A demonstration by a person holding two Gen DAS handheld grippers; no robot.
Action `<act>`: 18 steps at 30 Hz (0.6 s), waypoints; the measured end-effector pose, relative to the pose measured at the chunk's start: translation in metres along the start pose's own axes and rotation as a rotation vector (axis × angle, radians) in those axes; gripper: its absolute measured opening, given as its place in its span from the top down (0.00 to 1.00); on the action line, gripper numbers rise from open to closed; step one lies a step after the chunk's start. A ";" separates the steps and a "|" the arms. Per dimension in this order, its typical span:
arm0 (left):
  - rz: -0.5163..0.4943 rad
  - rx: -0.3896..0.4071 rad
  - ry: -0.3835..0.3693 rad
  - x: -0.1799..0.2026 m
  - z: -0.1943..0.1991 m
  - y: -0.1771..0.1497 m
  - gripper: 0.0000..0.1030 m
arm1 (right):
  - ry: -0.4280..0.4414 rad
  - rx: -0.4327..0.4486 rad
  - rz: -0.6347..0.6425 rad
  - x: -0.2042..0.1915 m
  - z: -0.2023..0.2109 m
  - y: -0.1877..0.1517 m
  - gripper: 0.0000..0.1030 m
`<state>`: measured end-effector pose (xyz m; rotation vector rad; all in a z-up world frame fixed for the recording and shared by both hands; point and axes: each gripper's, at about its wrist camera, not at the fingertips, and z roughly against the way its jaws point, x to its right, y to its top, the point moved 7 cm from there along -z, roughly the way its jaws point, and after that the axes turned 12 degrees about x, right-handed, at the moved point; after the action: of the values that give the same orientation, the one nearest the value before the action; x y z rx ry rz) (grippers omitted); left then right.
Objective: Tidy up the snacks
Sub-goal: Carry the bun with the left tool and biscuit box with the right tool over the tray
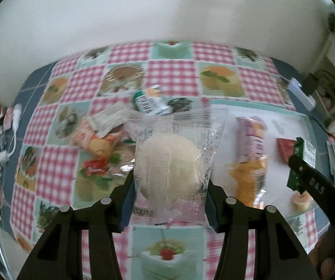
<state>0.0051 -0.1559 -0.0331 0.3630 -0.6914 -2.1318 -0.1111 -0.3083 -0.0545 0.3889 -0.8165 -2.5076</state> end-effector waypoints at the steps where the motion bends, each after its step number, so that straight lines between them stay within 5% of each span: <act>1: -0.018 0.004 -0.012 0.009 0.001 0.000 0.48 | -0.006 0.000 -0.014 0.006 0.000 0.001 0.58; 18: -0.174 0.008 -0.186 0.123 -0.001 -0.001 0.48 | -0.097 0.001 -0.145 0.088 -0.005 0.011 0.58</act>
<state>-0.0692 -0.2542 -0.0368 0.2380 -0.7995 -2.3497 -0.1797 -0.3636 -0.0619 0.3401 -0.8544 -2.6782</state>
